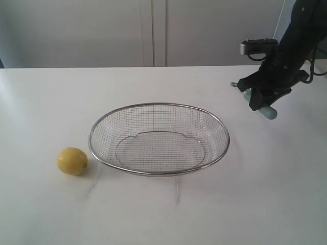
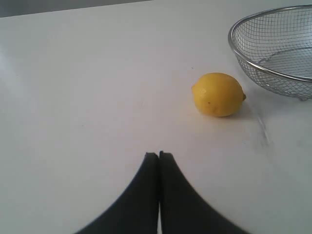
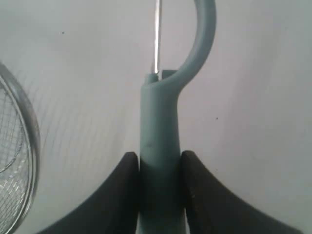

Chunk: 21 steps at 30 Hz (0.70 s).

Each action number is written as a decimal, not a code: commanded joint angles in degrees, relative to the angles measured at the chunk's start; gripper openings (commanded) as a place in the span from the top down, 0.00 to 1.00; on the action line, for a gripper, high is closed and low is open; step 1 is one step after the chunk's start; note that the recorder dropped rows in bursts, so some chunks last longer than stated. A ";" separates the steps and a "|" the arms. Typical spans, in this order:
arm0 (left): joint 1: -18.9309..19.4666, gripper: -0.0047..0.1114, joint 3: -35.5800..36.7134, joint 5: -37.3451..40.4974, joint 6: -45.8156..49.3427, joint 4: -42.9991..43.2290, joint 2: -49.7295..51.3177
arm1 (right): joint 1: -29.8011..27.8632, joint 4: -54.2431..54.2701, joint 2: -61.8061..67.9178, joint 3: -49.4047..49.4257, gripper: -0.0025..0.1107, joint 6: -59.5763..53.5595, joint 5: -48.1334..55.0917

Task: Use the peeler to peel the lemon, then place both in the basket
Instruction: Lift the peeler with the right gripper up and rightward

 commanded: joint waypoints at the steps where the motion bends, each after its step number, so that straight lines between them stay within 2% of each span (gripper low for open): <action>1: 0.02 0.96 0.12 0.14 -0.26 -0.24 -0.27 | -0.41 0.67 -3.18 -0.14 0.98 1.27 3.39; 7: 0.02 0.96 0.12 0.14 -0.26 -0.24 -0.27 | -0.41 1.46 -8.96 2.38 0.98 1.53 3.39; 21: 0.02 0.96 0.12 0.14 -0.26 -0.24 -0.27 | -0.19 4.86 -31.82 21.62 0.98 1.42 0.34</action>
